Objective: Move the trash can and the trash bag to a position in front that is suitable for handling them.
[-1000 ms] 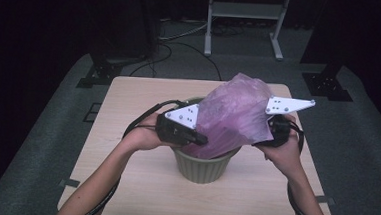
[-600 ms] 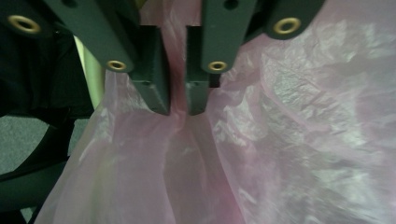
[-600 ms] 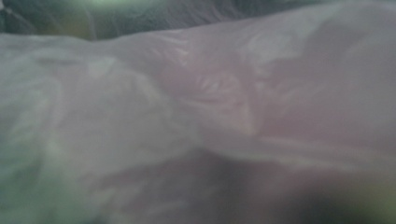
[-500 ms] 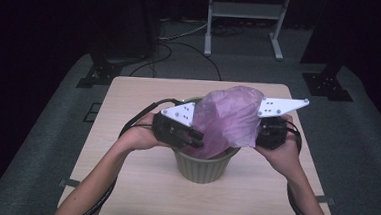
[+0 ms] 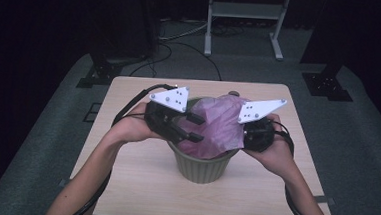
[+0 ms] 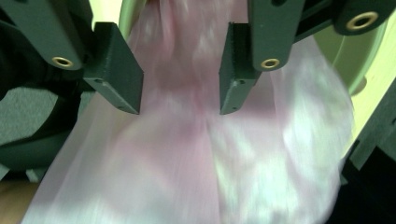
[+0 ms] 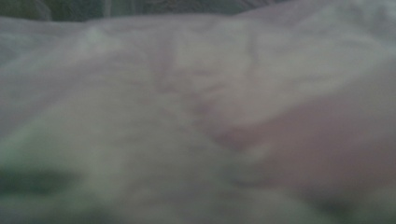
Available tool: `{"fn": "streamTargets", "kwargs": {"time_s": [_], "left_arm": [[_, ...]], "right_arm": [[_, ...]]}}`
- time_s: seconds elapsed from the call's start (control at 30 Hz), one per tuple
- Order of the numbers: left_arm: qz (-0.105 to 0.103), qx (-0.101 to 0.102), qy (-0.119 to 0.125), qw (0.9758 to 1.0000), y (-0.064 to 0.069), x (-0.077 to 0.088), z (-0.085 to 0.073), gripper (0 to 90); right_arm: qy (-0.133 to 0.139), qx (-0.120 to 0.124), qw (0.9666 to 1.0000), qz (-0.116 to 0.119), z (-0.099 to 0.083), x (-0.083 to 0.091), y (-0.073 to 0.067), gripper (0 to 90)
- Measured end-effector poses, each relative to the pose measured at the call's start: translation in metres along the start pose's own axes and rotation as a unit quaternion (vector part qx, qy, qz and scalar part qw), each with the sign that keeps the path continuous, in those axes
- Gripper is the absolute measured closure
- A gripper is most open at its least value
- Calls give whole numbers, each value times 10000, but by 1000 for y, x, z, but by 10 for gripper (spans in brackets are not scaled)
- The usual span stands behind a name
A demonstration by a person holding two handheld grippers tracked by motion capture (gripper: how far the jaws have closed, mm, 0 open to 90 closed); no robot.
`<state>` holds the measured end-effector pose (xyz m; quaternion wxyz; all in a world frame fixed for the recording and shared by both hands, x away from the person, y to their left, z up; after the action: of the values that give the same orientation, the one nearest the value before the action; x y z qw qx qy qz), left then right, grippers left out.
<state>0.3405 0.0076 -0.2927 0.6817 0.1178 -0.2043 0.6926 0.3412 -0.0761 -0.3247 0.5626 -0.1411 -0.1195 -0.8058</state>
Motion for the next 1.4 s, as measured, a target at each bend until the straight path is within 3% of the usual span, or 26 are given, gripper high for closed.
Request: {"fn": "streamTargets", "kwargs": {"time_s": [0.13,0.27,0.33,0.47,0.7,1.03,1.4], "left_arm": [[7,-93,-20,10000,0,-7,2,537],[16,-196,0,9998,1,-10,0,810],[38,-181,48,9998,0,-10,-2,866],[142,-115,83,9998,-3,-2,-9,894],[373,35,111,9992,-8,21,-26,899],[699,304,199,9969,-16,50,-51,900],[996,552,166,9934,-23,72,-75,900]], "right_arm": [[-63,52,9999,71,-1,-6,-4,895],[-93,50,9999,128,-2,-8,-7,895],[-105,20,9999,125,-4,-6,-6,895],[-57,-95,9999,131,-8,1,-4,897],[-111,-137,9998,-93,-13,22,8,898],[-45,-367,9984,-417,-21,55,27,897],[-66,-545,9973,-486,-35,70,36,896]]}}
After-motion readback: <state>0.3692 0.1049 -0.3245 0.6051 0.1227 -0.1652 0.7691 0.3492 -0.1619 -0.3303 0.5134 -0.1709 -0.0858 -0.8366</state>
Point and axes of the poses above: each handheld gripper's, and its own axes: x roughly backward along the jaws, z roughly out of its top, y roughly to its right, the point moved 10 cm from there along -x, roughly forward along the jaws, and after that the axes turned 10 degrees about y, right-handed, at the moved point
